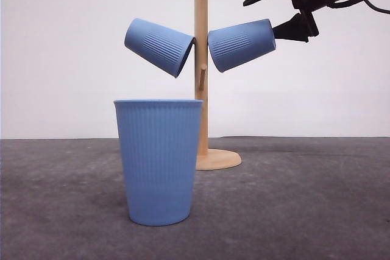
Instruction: Place three cups
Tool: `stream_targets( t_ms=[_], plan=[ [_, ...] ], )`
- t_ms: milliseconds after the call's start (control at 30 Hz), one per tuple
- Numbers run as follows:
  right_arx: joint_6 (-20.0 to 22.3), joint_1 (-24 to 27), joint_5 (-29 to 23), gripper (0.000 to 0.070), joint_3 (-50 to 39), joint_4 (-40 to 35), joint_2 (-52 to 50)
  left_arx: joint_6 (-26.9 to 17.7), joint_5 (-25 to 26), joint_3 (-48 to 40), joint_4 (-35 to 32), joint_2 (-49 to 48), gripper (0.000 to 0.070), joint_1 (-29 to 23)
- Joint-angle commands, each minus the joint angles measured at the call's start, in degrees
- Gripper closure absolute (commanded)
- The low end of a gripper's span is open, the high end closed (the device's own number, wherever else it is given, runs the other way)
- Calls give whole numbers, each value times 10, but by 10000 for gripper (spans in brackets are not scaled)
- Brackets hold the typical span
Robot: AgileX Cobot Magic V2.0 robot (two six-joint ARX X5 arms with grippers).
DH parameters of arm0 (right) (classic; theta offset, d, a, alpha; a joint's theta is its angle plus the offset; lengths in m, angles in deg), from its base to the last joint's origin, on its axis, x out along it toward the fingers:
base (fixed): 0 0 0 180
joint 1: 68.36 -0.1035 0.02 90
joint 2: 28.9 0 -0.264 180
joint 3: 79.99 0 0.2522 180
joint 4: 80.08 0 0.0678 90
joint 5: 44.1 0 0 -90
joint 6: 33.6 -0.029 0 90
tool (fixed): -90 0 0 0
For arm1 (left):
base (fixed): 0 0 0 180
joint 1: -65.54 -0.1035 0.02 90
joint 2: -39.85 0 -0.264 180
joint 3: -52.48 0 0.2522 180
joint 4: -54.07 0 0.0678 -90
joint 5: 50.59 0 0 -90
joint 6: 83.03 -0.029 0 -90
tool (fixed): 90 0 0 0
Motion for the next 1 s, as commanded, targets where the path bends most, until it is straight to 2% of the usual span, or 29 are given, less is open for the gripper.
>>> stream_targets(
  t_ms=[0,67,200,267,400,467,533,600,667,833,967],
  plan=[
    [22,6,4,78,11,0,3,-7,1,4,-3,4,186,2],
    [40,20,2,41,11,19,-12,-8,1,4,-4,4,186,2],
    [115,52,-22,37,11,107,-60,-9,17,4,-7,4,186,2],
    [166,63,-51,38,11,176,-89,-12,58,4,-10,6,186,2],
    [266,65,-106,40,11,335,-151,-29,178,4,-21,15,188,3],
    [303,54,-117,43,10,412,-176,-34,205,4,-19,24,191,10],
    [328,32,-128,62,8,478,-201,-36,207,4,-16,36,191,23],
    [332,0,-141,124,-5,508,-230,-39,207,4,-15,53,191,40],
    [324,-29,-155,155,-24,515,-258,-44,208,4,-16,70,191,57],
    [281,-106,-186,158,-90,511,-321,-51,209,4,-24,119,191,103],
    [241,-164,-230,158,-175,477,-369,-52,209,4,-53,155,191,142]
  ],
)
